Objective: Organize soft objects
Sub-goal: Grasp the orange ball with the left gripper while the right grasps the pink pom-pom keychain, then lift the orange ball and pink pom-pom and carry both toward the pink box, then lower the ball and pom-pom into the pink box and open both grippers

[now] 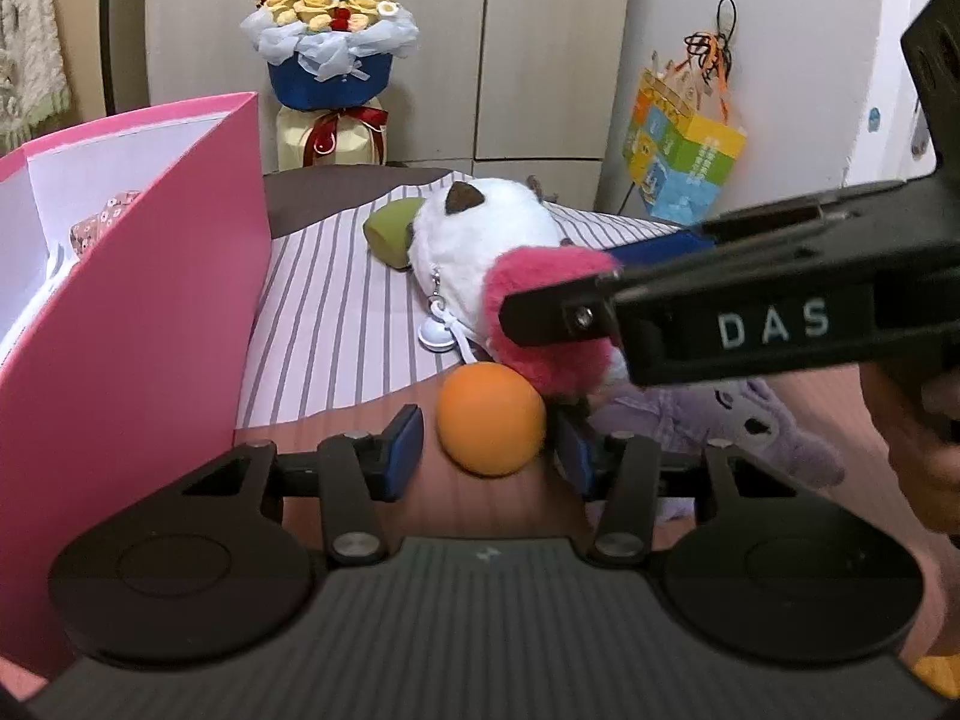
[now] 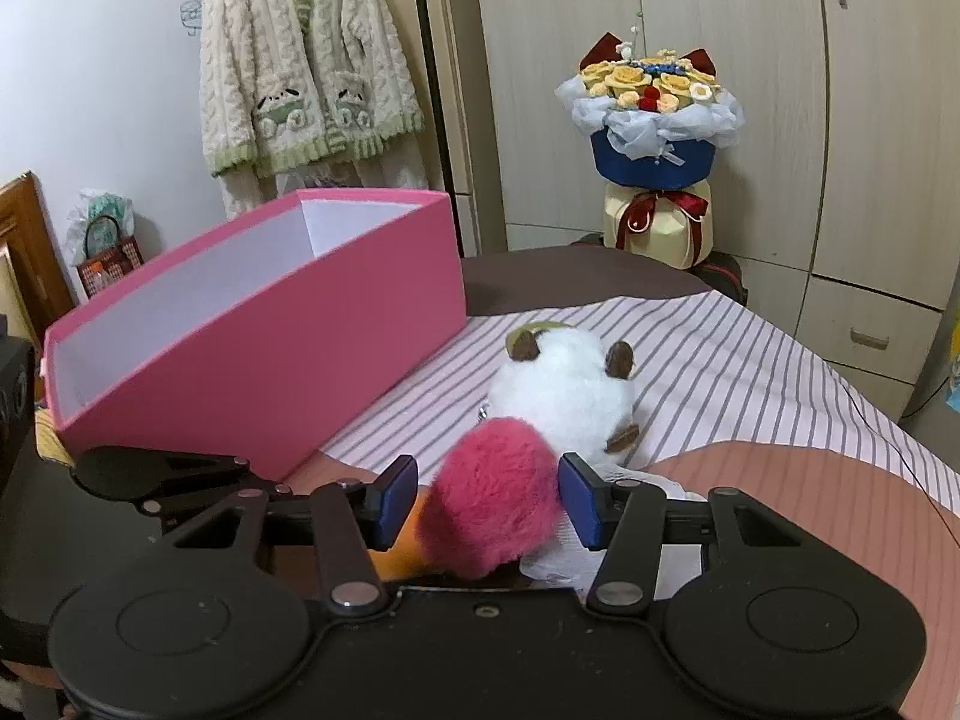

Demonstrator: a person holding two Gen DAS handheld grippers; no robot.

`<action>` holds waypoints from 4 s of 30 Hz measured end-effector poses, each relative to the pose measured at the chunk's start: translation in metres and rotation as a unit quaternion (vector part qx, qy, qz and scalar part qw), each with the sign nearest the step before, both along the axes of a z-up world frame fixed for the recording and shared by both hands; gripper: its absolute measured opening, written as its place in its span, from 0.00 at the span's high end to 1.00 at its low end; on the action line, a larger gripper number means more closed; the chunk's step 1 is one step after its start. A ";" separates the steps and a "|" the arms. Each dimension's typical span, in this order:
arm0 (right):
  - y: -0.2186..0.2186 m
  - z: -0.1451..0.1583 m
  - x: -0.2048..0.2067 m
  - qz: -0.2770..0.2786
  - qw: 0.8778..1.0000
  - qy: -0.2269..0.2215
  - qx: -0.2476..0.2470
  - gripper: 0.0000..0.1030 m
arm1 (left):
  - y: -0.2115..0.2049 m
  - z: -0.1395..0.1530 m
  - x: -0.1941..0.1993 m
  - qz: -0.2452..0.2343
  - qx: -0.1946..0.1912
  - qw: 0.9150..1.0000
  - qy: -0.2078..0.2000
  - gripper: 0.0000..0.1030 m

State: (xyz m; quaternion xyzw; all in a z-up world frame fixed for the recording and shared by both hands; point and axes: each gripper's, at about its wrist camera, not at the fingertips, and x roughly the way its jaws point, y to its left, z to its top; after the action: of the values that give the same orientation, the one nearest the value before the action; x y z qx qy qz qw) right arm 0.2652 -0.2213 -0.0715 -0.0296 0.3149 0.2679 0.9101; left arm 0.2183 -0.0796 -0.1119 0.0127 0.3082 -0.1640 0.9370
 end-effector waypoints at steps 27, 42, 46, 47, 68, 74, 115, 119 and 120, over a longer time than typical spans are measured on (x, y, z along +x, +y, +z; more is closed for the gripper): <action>-0.004 0.005 -0.041 -0.020 0.997 -0.065 0.022 0.57 | 0.012 0.010 -0.024 0.003 -0.017 1.000 -0.009 0.64; -0.001 0.007 -0.080 -0.039 0.997 -0.055 0.029 0.56 | 0.029 0.019 -0.058 -0.016 -0.029 0.999 0.014 0.64; 0.001 0.001 -0.091 -0.047 0.997 -0.045 0.035 0.56 | 0.037 0.020 -0.067 -0.025 -0.030 0.999 0.022 0.64; 0.002 0.001 -0.093 -0.047 0.997 -0.044 0.038 0.56 | 0.039 0.021 -0.069 -0.026 -0.032 0.999 0.022 0.64; 0.005 -0.012 -0.133 -0.067 0.997 0.025 0.019 0.56 | 0.079 0.030 -0.098 -0.048 -0.046 0.994 0.087 0.64; 0.016 -0.001 -0.140 -0.036 0.998 0.059 0.011 0.56 | 0.101 0.042 -0.108 -0.067 -0.035 0.990 0.116 0.64; 0.117 0.118 -0.104 0.107 0.992 0.001 0.061 0.56 | 0.214 0.163 -0.087 -0.046 -0.051 0.997 0.040 0.64; 0.122 0.122 -0.084 0.101 0.992 -0.021 0.068 0.56 | 0.225 0.161 -0.061 -0.029 -0.065 0.997 0.024 0.64; 0.124 0.122 -0.079 0.097 0.993 -0.025 0.067 0.56 | 0.226 0.159 -0.056 -0.026 -0.061 0.998 0.016 0.64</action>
State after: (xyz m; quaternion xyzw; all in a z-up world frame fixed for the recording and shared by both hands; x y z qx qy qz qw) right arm 0.1866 -0.0970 0.0507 -0.0056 0.2693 0.3745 0.8872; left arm 0.1619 0.1464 0.0475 -0.0388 0.3123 -0.2072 0.9263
